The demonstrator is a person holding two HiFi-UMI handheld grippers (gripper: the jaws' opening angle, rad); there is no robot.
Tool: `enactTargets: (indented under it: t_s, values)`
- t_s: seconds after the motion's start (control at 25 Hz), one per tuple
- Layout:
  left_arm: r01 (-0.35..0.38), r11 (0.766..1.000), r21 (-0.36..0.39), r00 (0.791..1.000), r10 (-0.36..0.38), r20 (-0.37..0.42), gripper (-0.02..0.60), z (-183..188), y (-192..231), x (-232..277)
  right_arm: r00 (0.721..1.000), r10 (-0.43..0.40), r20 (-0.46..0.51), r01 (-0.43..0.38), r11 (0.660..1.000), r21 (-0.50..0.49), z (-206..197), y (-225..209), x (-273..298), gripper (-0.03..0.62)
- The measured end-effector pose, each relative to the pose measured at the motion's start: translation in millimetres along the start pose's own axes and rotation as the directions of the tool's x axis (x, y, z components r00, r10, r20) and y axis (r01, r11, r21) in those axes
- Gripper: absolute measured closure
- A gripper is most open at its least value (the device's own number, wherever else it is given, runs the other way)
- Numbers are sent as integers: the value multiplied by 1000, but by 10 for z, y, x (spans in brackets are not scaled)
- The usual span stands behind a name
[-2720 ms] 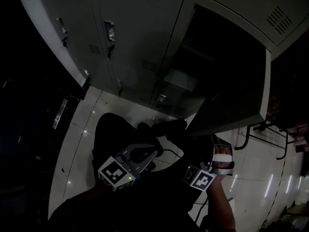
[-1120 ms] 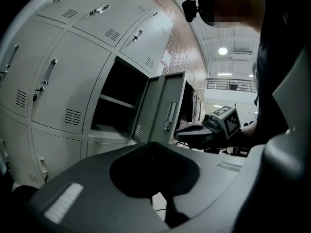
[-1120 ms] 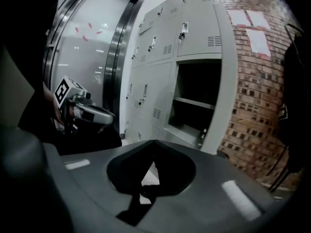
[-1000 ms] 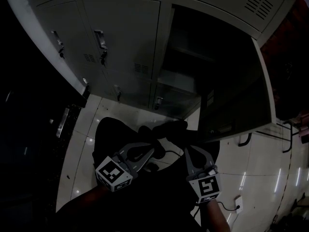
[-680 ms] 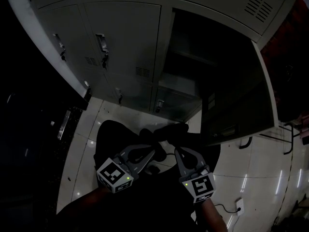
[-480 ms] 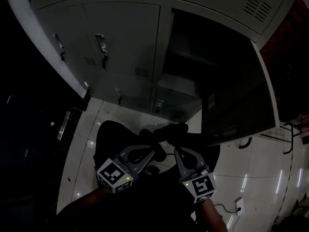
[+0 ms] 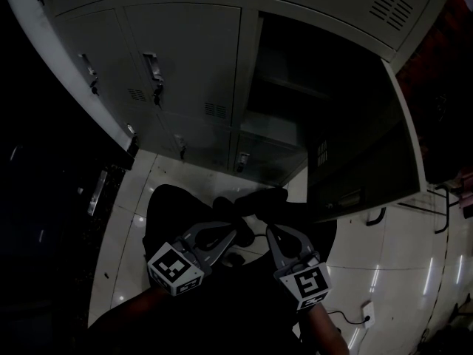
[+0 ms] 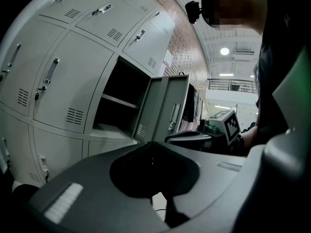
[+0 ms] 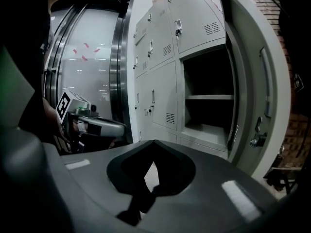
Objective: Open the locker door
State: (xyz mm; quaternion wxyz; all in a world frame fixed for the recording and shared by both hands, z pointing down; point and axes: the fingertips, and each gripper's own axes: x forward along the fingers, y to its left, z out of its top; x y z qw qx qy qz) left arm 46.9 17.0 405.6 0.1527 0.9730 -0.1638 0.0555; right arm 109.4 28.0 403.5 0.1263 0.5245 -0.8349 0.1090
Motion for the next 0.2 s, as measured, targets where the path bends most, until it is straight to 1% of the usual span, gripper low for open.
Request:
enactTargets:
  t_s: [0.2]
  values:
    - [5, 1000, 1, 1000, -5, 8, 569, 3, -8, 7, 1000, 3, -10, -3, 1000, 10, -33, 15, -2, 592]
